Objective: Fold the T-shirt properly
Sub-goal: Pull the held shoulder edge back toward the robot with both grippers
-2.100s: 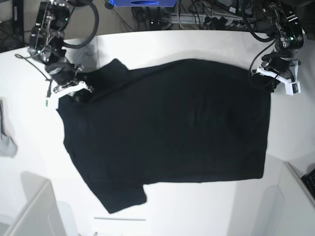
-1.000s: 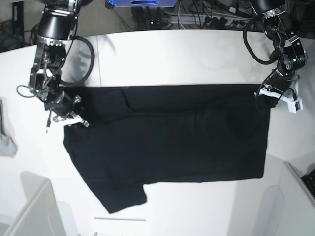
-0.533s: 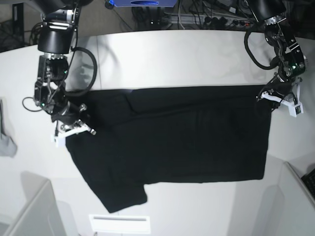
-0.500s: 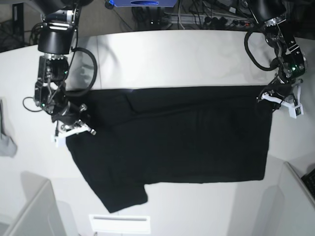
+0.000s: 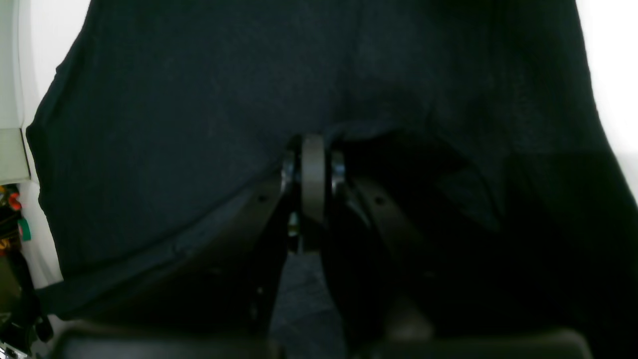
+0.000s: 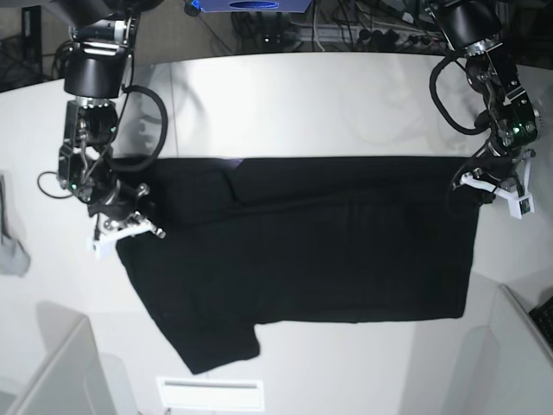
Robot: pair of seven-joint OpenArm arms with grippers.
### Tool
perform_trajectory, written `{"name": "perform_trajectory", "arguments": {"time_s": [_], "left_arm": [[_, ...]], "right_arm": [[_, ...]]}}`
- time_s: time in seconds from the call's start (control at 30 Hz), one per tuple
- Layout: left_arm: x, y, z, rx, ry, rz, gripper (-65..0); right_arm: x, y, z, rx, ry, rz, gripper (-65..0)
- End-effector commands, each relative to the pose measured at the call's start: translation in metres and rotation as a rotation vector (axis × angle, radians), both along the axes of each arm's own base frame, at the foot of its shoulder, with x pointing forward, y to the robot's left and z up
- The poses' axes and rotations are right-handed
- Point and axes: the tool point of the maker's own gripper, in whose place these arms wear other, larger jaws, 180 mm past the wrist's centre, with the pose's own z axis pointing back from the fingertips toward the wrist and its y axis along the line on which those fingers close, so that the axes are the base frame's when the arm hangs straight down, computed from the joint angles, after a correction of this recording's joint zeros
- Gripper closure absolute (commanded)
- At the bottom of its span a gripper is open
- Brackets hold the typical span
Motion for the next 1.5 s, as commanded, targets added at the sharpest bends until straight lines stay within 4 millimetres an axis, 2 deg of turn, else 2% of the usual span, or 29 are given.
{"name": "perform_trajectory", "arguments": {"time_s": [0.0, 0.13, 0.17, 0.23, 0.3, 0.4, 0.53, 0.6, 0.67, 0.73, 0.8, 0.87, 0.97, 1.03, 1.13, 1.2, 1.3, 1.37, 1.47], "left_arm": [[0.009, 0.007, 0.016, 0.030, -0.052, 0.003, 0.0], [0.009, 0.010, 0.017, 0.032, -0.053, 0.009, 0.0], [0.009, 0.011, 0.018, 0.033, -0.054, 0.011, 0.0], [0.009, 0.011, 0.018, 0.035, -0.057, 0.012, -10.2], [0.010, 0.011, 0.020, 0.032, -0.065, 0.012, -21.9], [0.024, 0.011, 0.029, 0.026, -0.100, 0.017, -36.9], [0.032, 0.012, 0.036, 0.020, -0.124, 0.018, -45.9], [0.031, 0.014, 0.045, 0.032, -0.148, 0.027, -46.6], [0.018, 0.033, 0.056, 0.021, -0.197, 0.111, -46.6], [-0.012, 0.052, 0.056, -0.045, -0.246, 0.238, -46.6], [-0.032, 0.062, 0.057, -0.097, -0.289, 0.292, -46.6], [-0.054, 0.060, 0.048, -0.136, -0.284, 0.272, -46.6], [-0.072, 0.052, 0.037, -0.179, -0.265, 0.249, -46.6], [-0.084, 0.052, 0.024, -0.197, -0.226, 0.261, -46.6], [-0.091, 0.052, 0.001, -0.243, -0.184, 0.290, -46.4], [-0.094, 0.052, -0.008, -0.262, -0.168, 0.301, -46.4], [-0.087, 0.052, -0.010, -0.278, -0.176, 0.308, -46.4], [-0.087, 0.052, -0.020, -0.304, -0.164, 0.321, -46.4], [-0.074, 0.042, -0.028, -0.341, -0.157, 0.300, -46.4]], "right_arm": [[0.014, -0.005, 0.017, -0.005, -0.054, -0.005, 0.0], [0.014, -0.008, 0.017, -0.004, -0.058, -0.016, 0.0], [0.014, -0.008, 0.018, -0.005, -0.060, -0.015, -3.6], [0.015, -0.009, 0.019, -0.006, -0.065, -0.018, -13.7], [0.017, -0.010, 0.021, -0.008, -0.075, -0.024, -19.7], [0.018, -0.027, 0.031, -0.021, -0.129, -0.102, -20.0], [0.011, -0.049, 0.051, -0.057, -0.172, -0.233, -20.6], [0.004, -0.055, 0.062, -0.083, -0.214, -0.270, -20.7], [-0.006, -0.064, 0.068, -0.109, -0.239, -0.325, -20.7], [-0.024, -0.074, 0.069, -0.134, -0.235, -0.395, -20.9], [-0.040, -0.078, 0.068, -0.155, -0.231, -0.432, -21.2], [-0.057, -0.071, 0.065, -0.150, -0.220, -0.436, -26.3], [-0.080, -0.056, 0.056, -0.052, -0.182, -0.457, -36.3], [-0.097, -0.051, 0.044, 0.018, -0.137, -0.485, -36.9], [-0.121, -0.039, 0.021, 0.084, -0.059, -0.526, -36.9], [-0.126, -0.034, 0.013, 0.091, -0.037, -0.534, -36.9], [-0.129, -0.033, 0.002, 0.096, -0.007, -0.542, -37.1], [-0.126, -0.033, -0.003, 0.102, 0.002, -0.546, -37.1], [-0.124, -0.044, -0.013, 0.072, 0.001, -0.585, -37.1]]}}
